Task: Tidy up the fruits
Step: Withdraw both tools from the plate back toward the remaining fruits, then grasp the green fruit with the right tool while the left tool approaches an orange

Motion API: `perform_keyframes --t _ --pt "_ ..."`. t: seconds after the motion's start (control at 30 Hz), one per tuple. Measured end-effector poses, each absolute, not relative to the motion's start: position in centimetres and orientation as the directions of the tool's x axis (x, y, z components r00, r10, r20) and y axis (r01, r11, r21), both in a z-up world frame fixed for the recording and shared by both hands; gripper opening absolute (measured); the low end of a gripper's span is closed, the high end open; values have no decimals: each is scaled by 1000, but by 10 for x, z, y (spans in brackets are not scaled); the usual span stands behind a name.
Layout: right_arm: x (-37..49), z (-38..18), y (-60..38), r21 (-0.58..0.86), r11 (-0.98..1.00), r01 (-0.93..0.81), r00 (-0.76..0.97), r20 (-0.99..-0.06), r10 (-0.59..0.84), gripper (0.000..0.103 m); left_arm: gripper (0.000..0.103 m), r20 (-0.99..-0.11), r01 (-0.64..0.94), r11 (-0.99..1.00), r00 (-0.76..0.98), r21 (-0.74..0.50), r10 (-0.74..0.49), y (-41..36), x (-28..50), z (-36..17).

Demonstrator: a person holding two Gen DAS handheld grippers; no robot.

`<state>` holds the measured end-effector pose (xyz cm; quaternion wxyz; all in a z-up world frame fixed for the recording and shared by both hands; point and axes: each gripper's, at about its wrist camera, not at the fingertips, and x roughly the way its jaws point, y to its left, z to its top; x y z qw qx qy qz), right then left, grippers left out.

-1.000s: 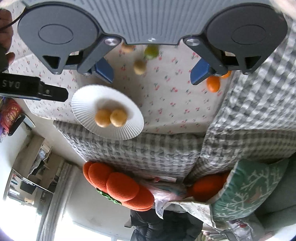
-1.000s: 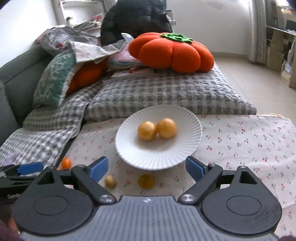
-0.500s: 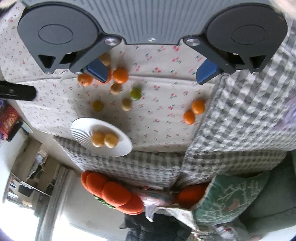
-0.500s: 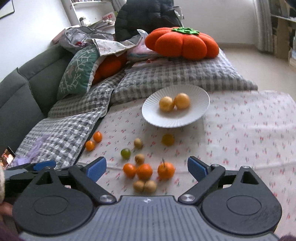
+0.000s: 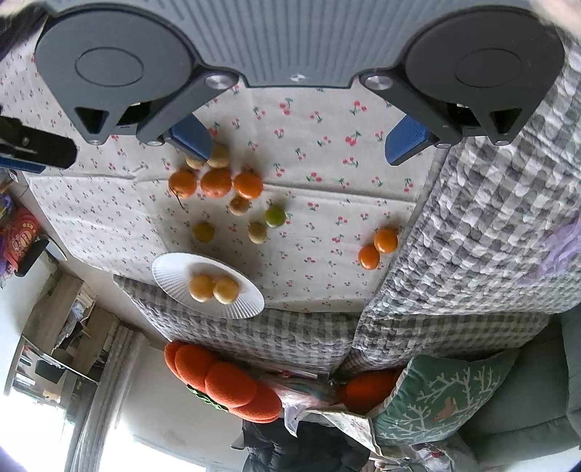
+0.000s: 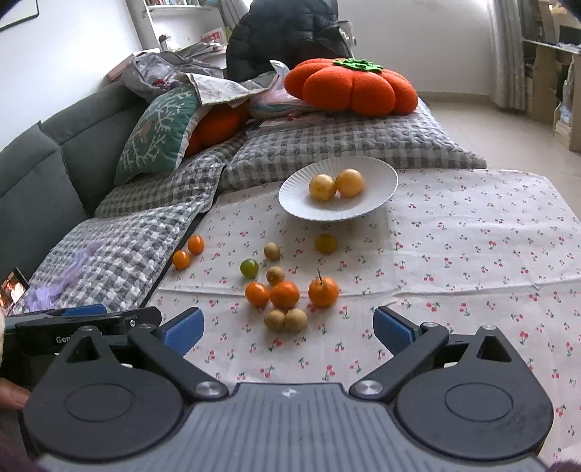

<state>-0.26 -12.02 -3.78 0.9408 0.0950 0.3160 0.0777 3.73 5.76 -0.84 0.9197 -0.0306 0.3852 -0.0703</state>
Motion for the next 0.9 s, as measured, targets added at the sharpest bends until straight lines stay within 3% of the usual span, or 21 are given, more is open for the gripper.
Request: perform_keyframes --t 0.33,0.67,0.9 --pt "-24 -76 -101 111 983 -143 760 -624 181 99 94 -715 78 992 688 -104 -129 64 25 -18" --pt "-18 -119 -87 48 984 -170 702 -695 155 63 94 -726 70 987 670 -145 -155 78 17 -42" --pt "-7 -132 -83 44 983 -176 693 -704 156 52 94 -732 95 985 660 -143 -170 75 20 -50"
